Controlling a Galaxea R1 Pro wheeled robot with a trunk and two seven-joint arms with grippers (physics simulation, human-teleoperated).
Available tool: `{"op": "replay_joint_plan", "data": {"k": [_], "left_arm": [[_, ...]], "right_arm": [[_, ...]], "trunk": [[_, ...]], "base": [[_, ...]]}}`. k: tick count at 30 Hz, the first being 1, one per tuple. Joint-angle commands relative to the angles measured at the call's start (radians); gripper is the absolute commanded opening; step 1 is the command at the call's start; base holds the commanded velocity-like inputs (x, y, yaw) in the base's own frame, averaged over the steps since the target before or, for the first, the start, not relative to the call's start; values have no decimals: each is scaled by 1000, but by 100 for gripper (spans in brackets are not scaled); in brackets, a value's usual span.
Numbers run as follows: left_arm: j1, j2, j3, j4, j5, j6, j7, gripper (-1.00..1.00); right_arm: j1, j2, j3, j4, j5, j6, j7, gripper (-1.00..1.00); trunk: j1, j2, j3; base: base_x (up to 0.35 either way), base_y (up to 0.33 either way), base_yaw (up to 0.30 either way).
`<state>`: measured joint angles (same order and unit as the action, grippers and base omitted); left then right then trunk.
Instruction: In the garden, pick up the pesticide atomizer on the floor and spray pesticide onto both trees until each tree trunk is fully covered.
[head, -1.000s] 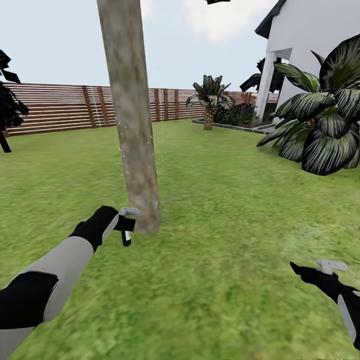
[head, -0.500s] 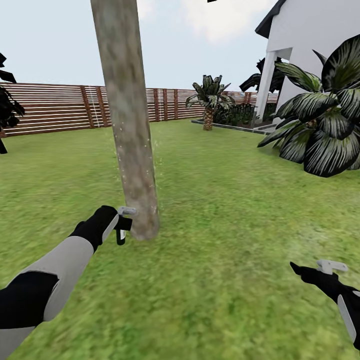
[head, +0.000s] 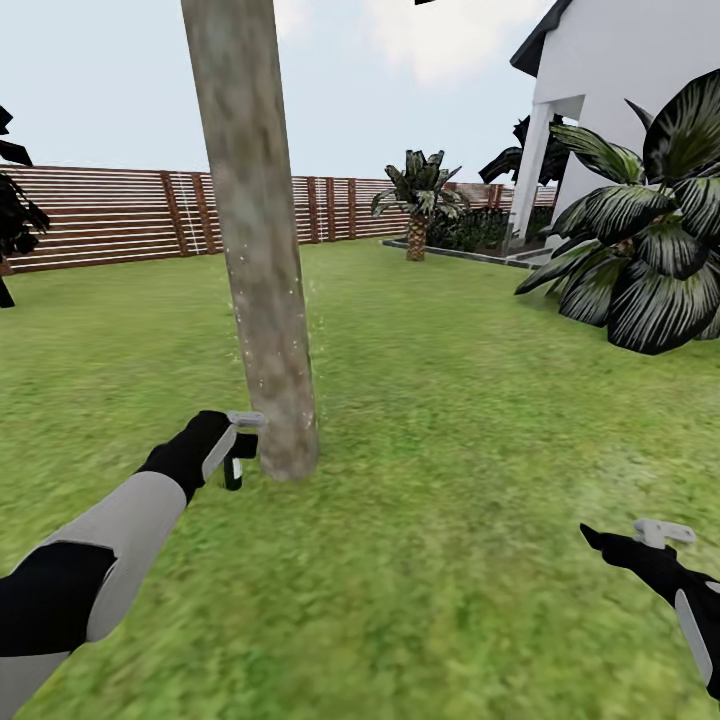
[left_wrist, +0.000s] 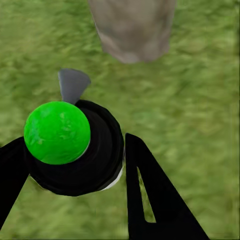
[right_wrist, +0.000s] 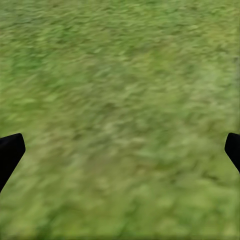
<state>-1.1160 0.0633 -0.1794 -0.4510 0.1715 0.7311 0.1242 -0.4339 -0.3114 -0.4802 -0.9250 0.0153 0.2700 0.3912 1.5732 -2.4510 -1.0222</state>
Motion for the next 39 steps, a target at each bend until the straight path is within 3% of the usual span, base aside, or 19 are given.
{"op": "replay_joint_plan", "data": {"k": [1,4,11,14,19,23,27,33,39], "left_arm": [[0,1,0,0,18,0,-8,-100],[0,2,0,0,57,-2,-56,-100],[1,-2,-7,-3,60,-8,-66,-100],[-1,-1,-6,-90,58,8,-62,-100],[-2,2,-5,-233,55,151,-61,-100],[-20,3,-5,-258,54,217,-60,-100],[-41,1,-5,-267,54,242,-59,-100],[-74,0,-5,-277,8,249,-57,-100],[-111,0,-5,-278,0,251,-57,-100]], "right_arm": [[0,0,0,0,0,0,0,100],[0,0,0,0,0,0,0,100],[0,0,-1,0,-2,0,0,100],[0,0,-1,0,-2,0,0,100],[0,0,-1,0,-1,0,0,100],[0,0,-1,0,-1,0,0,100],[0,0,-1,0,-1,0,0,100],[0,0,-1,0,-2,0,0,100],[0,-1,-3,0,-2,0,0,100]], "trunk": [[0,0,0],[0,0,0],[0,0,0],[0,0,0],[0,0,0],[0,0,0],[0,0,0],[0,0,0],[0,0,0]], "base": [[0,0,0],[0,0,0],[0,0,0],[0,0,0],[0,0,0],[0,0,0],[0,0,0],[0,0,0],[0,0,0]]}}
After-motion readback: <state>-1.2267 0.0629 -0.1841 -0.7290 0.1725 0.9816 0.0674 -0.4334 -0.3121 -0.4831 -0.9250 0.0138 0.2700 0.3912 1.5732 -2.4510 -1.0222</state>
